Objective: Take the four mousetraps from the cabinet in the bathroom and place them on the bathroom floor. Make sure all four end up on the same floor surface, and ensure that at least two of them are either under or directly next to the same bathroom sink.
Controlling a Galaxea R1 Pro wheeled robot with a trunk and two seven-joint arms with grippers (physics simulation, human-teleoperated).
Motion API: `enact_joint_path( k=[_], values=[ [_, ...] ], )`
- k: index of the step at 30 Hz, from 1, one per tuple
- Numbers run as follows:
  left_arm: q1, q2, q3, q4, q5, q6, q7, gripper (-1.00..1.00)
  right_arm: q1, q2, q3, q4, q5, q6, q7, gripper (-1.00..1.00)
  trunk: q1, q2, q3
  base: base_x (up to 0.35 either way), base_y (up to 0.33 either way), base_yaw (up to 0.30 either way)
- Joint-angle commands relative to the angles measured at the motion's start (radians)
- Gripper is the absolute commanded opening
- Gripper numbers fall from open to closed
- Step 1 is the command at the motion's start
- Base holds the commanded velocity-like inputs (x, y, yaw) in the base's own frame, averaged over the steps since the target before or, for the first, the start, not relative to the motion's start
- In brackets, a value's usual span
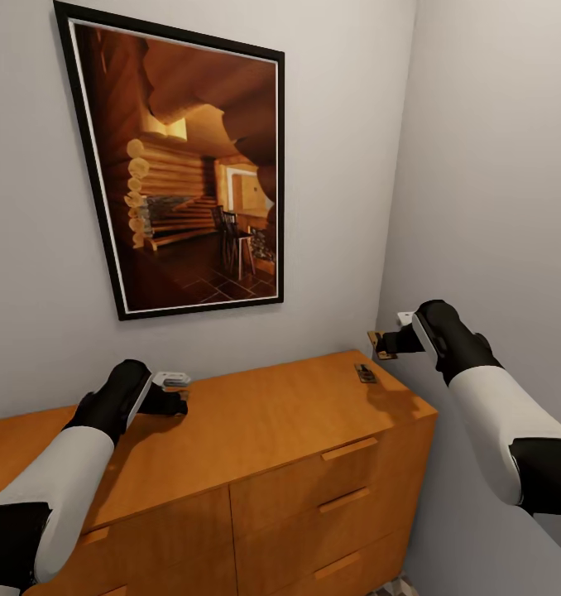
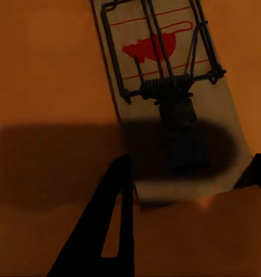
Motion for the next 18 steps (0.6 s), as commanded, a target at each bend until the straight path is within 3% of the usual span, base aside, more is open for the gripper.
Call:
enact_joint_path(
  k=[1, 18],
  values=[
    [0.000, 0.000, 0.002, 0.046, -0.020, 0.002, -0.011, -1.00, -0.001, -0.001, 0.004, -0.001, 0.009, 0.003, 0.009, -1.00, 0.000, 0.000, -0.002, 0.000, 0.000, 0.000],
    [0.000, -0.002, 0.002, 0.030, -0.019, 0.004, -0.014, -1.00, -0.001, -0.001, 0.004, -0.001, 0.009, 0.003, 0.009, -1.00, 0.000, 0.000, -0.002, 0.000, 0.000, 0.000]
  ],
)
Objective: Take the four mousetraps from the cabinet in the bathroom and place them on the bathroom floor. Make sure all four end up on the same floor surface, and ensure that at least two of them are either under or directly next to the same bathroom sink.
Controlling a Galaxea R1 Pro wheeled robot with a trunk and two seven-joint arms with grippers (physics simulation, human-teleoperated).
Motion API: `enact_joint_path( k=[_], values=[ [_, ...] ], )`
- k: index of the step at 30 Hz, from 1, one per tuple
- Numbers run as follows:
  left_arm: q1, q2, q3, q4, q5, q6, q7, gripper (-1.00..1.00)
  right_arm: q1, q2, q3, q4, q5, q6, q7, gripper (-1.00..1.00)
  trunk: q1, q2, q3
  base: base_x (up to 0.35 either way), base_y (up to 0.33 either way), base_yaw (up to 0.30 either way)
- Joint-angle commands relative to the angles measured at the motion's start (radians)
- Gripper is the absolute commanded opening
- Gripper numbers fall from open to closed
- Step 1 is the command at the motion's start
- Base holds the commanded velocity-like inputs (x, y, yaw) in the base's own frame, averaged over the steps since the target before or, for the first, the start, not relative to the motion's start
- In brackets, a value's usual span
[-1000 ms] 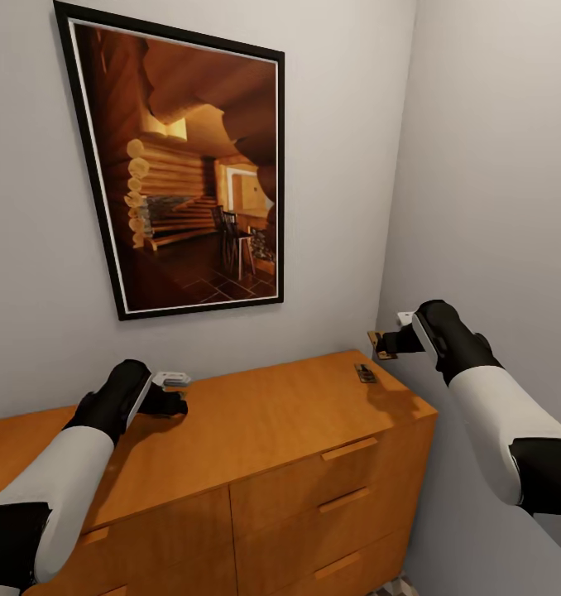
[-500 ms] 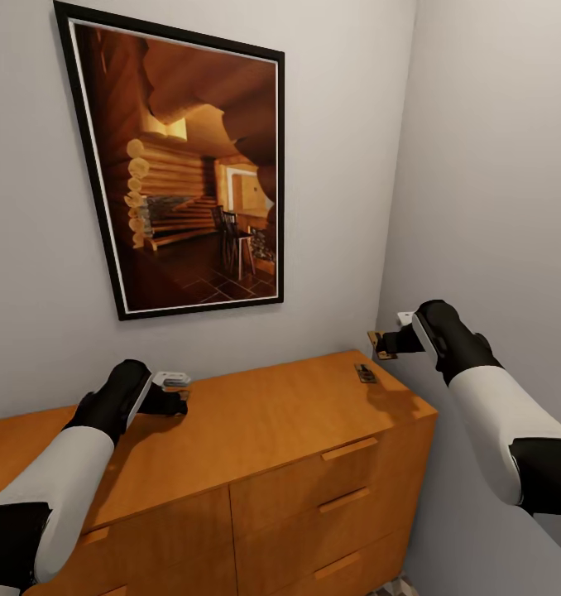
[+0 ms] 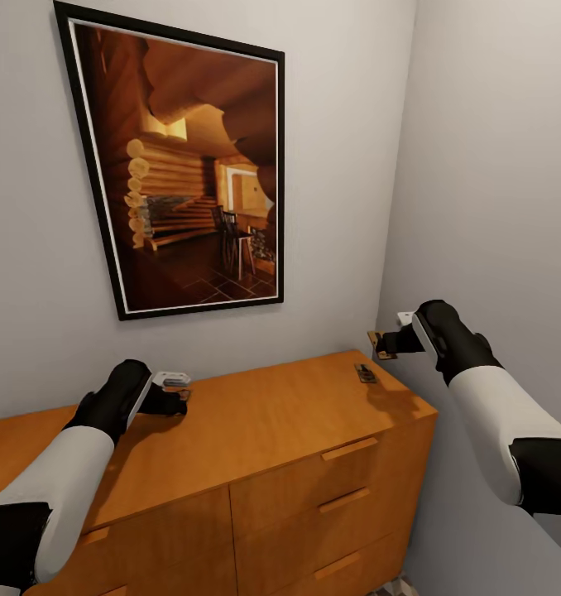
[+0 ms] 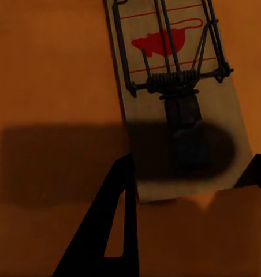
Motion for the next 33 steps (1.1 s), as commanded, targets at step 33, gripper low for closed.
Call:
enact_joint_path(
  k=[33],
  values=[
    [0.000, -0.014, 0.002, -0.171, -0.007, 0.017, -0.018, -1.00, -0.001, -0.001, 0.005, -0.001, 0.009, 0.003, 0.009, -1.00, 0.000, -0.001, -0.002, 0.000, 0.000, 0.000]
  ],
)
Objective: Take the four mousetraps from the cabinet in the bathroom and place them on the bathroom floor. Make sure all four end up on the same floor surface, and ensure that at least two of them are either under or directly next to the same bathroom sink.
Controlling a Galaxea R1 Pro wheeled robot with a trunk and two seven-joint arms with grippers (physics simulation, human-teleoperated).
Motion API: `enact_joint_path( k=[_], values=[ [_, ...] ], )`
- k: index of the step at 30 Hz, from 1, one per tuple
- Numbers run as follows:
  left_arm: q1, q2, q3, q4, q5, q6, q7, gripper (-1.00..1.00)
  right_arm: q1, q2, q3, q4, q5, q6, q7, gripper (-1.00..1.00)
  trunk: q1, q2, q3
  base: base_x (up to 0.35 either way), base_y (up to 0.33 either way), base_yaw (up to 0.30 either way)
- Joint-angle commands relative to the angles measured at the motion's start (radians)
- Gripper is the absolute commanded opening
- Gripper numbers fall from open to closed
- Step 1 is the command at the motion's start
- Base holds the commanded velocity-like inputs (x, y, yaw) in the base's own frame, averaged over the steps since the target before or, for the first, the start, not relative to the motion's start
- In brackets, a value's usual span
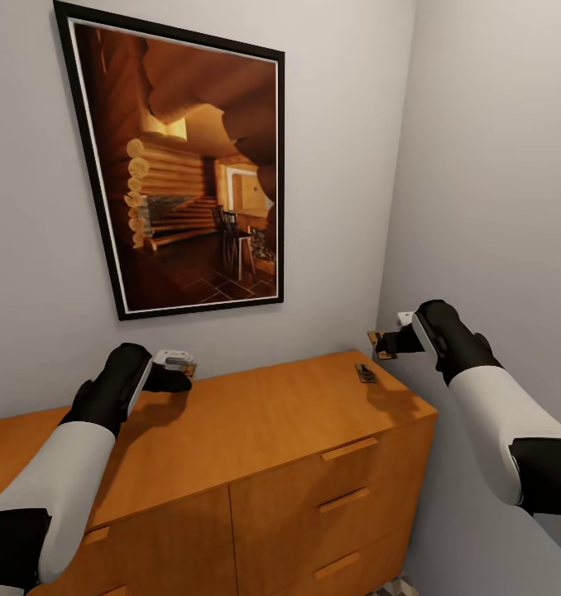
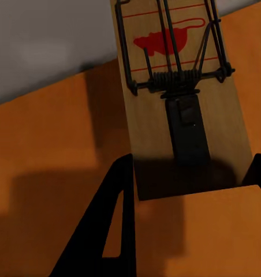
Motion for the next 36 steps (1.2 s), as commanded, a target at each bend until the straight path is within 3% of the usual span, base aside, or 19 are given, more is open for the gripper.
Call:
enact_joint_path(
  k=[1, 12, 36],
  values=[
    [-0.001, 0.000, 0.002, -0.001, -0.012, 0.003, -0.011, -1.00, -0.001, -0.001, 0.004, -0.001, 0.009, 0.003, 0.009, -1.00, 0.000, -0.001, -0.001, 0.000, 0.000, 0.000],
    [-0.001, -0.001, 0.001, -0.002, -0.012, 0.003, -0.011, -1.00, -0.001, 0.000, 0.005, -0.001, 0.010, 0.003, 0.009, -1.00, 0.000, -0.001, -0.001, -0.102, -0.078, 0.000],
    [-0.001, 0.001, 0.001, -0.001, -0.012, 0.003, -0.011, -1.00, -0.001, 0.009, 0.006, -0.002, 0.011, 0.003, 0.009, -1.00, 0.000, -0.001, -0.001, -0.314, -0.073, 0.000]
  ],
)
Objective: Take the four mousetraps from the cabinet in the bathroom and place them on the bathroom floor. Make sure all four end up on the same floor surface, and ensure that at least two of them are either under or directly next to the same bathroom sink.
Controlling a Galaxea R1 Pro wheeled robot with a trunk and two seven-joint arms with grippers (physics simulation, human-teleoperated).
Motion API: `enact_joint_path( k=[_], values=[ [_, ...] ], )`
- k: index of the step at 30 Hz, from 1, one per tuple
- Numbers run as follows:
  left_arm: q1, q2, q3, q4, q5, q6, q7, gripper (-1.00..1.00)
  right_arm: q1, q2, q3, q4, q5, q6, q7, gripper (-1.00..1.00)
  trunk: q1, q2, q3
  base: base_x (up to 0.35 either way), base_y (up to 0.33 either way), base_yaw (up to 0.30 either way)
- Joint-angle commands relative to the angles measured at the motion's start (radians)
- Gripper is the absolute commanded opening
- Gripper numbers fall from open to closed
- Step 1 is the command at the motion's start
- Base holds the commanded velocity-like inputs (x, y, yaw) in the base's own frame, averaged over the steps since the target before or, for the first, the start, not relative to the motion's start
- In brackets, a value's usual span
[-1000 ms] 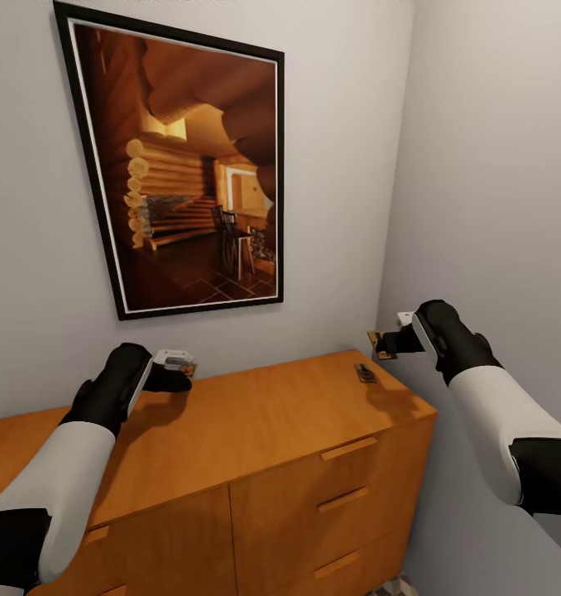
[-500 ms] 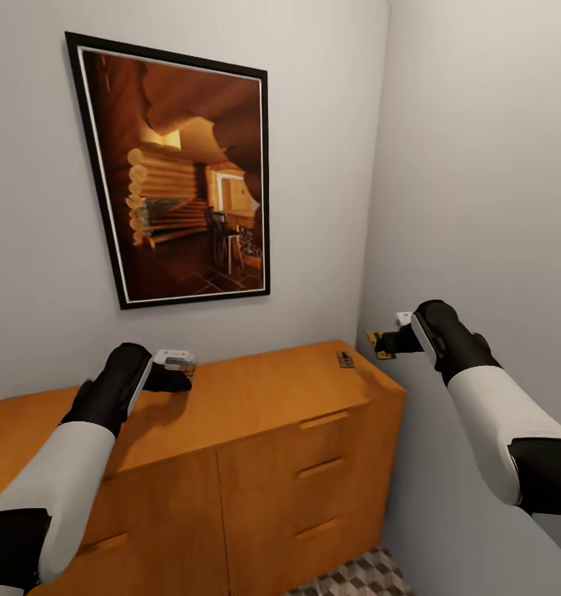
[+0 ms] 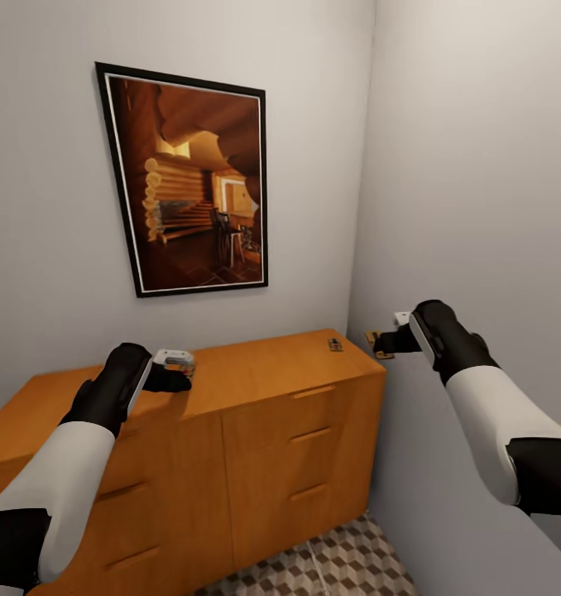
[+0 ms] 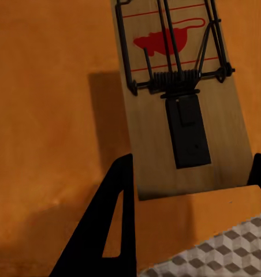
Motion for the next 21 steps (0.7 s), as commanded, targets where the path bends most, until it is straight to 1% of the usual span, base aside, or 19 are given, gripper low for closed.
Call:
enact_joint_path(
  k=[1, 6, 8, 9, 11, 12, 13, 14, 15, 16, 17, 18, 21],
  values=[
    [-0.001, 0.000, 0.002, -0.001, -0.012, 0.003, -0.011, -1.00, -0.001, 0.001, 0.005, -0.001, 0.009, 0.003, 0.009, -1.00, -0.001, -0.001, -0.001, -0.316, -0.043, 0.000],
    [-0.001, 0.000, 0.002, -0.001, -0.012, 0.003, -0.011, -1.00, -0.001, 0.011, 0.004, -0.004, 0.011, 0.003, 0.008, -1.00, -0.001, -0.001, -0.001, -0.233, -0.026, 0.000],
    [-0.001, 0.000, 0.002, -0.001, -0.012, 0.003, -0.011, -1.00, -0.001, 0.025, 0.004, -0.004, 0.011, 0.003, 0.007, -1.00, -0.001, -0.001, -0.001, -0.085, -0.007, 0.000],
    [-0.001, -0.001, 0.002, -0.001, -0.012, 0.003, -0.011, -1.00, -0.001, 0.037, 0.004, -0.004, 0.011, 0.003, 0.006, -1.00, -0.001, -0.001, -0.001, -0.048, -0.004, 0.000],
    [-0.001, -0.001, 0.002, -0.001, -0.012, 0.002, -0.011, -1.00, -0.001, 0.051, 0.004, -0.004, 0.011, 0.003, 0.005, -1.00, -0.001, -0.001, -0.001, -0.035, -0.003, 0.000],
    [-0.001, -0.002, 0.002, -0.001, -0.011, 0.002, -0.012, -1.00, -0.001, 0.067, 0.004, -0.004, 0.011, 0.003, 0.004, -1.00, -0.001, -0.001, -0.001, -0.020, -0.002, 0.000],
    [-0.001, -0.003, 0.002, -0.001, -0.011, 0.002, -0.012, -1.00, -0.001, 0.076, 0.004, -0.004, 0.011, 0.003, 0.003, -1.00, -0.001, -0.001, -0.001, -0.013, -0.001, 0.000],
    [-0.001, -0.005, 0.002, -0.001, -0.011, 0.001, -0.012, -1.00, -0.001, 0.093, 0.004, -0.005, 0.012, 0.003, 0.002, -1.00, -0.001, -0.001, -0.001, -0.010, -0.001, 0.000],
    [-0.001, -0.006, 0.002, -0.001, -0.011, 0.001, -0.012, -1.00, -0.001, 0.101, 0.004, -0.005, 0.013, 0.003, 0.002, -1.00, -0.001, -0.001, -0.001, -0.008, -0.001, 0.000],
    [-0.001, -0.007, 0.002, -0.001, -0.011, 0.002, -0.012, -1.00, -0.001, 0.117, 0.004, -0.005, 0.013, 0.003, 0.001, -1.00, -0.001, -0.001, -0.001, -0.033, 0.000, 0.000],
    [-0.001, -0.008, 0.002, -0.001, -0.011, 0.002, -0.012, -1.00, -0.001, 0.124, 0.004, -0.006, 0.013, 0.003, 0.001, -1.00, -0.001, -0.001, -0.001, -0.067, 0.000, 0.000],
    [-0.001, -0.009, 0.002, -0.001, -0.010, 0.002, -0.013, -1.00, -0.001, 0.136, 0.004, -0.006, 0.014, 0.003, 0.000, -1.00, -0.001, -0.001, -0.001, -0.149, 0.000, 0.000],
    [-0.001, -0.009, 0.002, -0.001, -0.010, 0.002, -0.013, -1.00, -0.001, 0.153, 0.004, -0.007, 0.013, 0.003, 0.000, -1.00, -0.001, -0.001, -0.001, -0.218, 0.000, 0.000]
  ],
)
